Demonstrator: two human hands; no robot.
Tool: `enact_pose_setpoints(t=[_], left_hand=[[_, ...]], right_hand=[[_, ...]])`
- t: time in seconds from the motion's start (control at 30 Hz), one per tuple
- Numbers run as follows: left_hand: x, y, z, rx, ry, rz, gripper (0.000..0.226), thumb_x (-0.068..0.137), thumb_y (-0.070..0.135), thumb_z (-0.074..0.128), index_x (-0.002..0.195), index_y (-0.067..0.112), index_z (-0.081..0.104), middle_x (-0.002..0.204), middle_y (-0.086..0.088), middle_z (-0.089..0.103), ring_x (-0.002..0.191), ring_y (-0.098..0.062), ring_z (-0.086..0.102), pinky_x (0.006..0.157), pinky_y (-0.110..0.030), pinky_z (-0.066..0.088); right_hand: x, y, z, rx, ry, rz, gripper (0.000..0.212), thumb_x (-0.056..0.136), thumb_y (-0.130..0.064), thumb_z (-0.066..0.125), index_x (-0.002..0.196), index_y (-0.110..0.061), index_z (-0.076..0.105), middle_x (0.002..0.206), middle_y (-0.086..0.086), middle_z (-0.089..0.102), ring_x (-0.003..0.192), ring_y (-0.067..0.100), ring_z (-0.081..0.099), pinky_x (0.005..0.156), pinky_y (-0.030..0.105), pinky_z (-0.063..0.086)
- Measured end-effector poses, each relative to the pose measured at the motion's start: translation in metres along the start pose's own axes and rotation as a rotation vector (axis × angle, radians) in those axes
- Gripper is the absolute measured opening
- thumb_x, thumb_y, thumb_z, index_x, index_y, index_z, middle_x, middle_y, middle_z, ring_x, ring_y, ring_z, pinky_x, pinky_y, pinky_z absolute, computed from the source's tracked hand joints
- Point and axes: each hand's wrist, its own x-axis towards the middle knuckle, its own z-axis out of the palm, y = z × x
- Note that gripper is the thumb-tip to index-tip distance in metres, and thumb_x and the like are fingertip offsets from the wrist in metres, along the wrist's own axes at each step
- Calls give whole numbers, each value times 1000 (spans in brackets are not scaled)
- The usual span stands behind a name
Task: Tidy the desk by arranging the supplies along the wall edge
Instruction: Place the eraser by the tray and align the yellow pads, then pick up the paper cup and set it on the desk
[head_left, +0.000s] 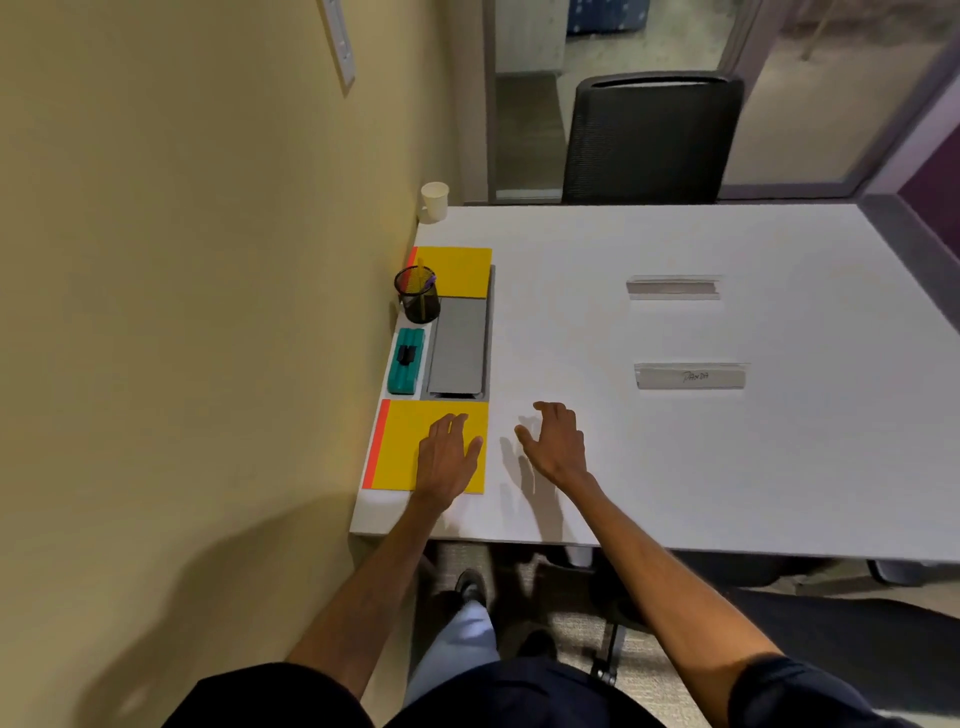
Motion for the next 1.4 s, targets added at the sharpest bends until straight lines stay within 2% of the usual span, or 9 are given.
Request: enact_pose_setpoints(t=[0.33,0.63,0.87,1.1,1.4], left_hand=[[21,59,12,-58,-52,151,53,104,42,39,150,16,38,158,-5,36,148,-20,29,122,-36,24],[28,97,24,-97,-214,282,54,105,43,35,152,16,33,160,-5,30,150,-20,23,124,-41,18],[25,144,34,-84,-284,522,54,105,42,35,152,14,34,158,-7,35,148,-21,28,123,-39,20],[7,214,46,-75,-318,777,57,105,44,33,151,12,34,156,-9,38,146,-25,32,121,-43,24],[-54,314,45,-109,-360,974,61,104,51,26,152,14,32,159,-9,34,148,-26,29,122,-47,22]], right_hand=[[-12,38,-38,54,164,150,56,98,-42,49,144,-13,39,149,6,41,141,24,32,110,44,33],[-30,61,-64,117,329,304,56,99,-43,48,145,-14,38,151,7,40,141,25,34,112,47,32],[-67,85,-106,163,539,442,59,99,-46,46,147,-15,36,151,7,39,141,24,32,112,47,30],[-115,105,-177,73,804,507,61,98,-50,44,147,-13,36,149,7,41,139,25,34,110,47,32],[-213,140,-233,-76,1001,651,60,98,-51,42,144,-12,41,145,7,45,136,26,38,107,47,35]])
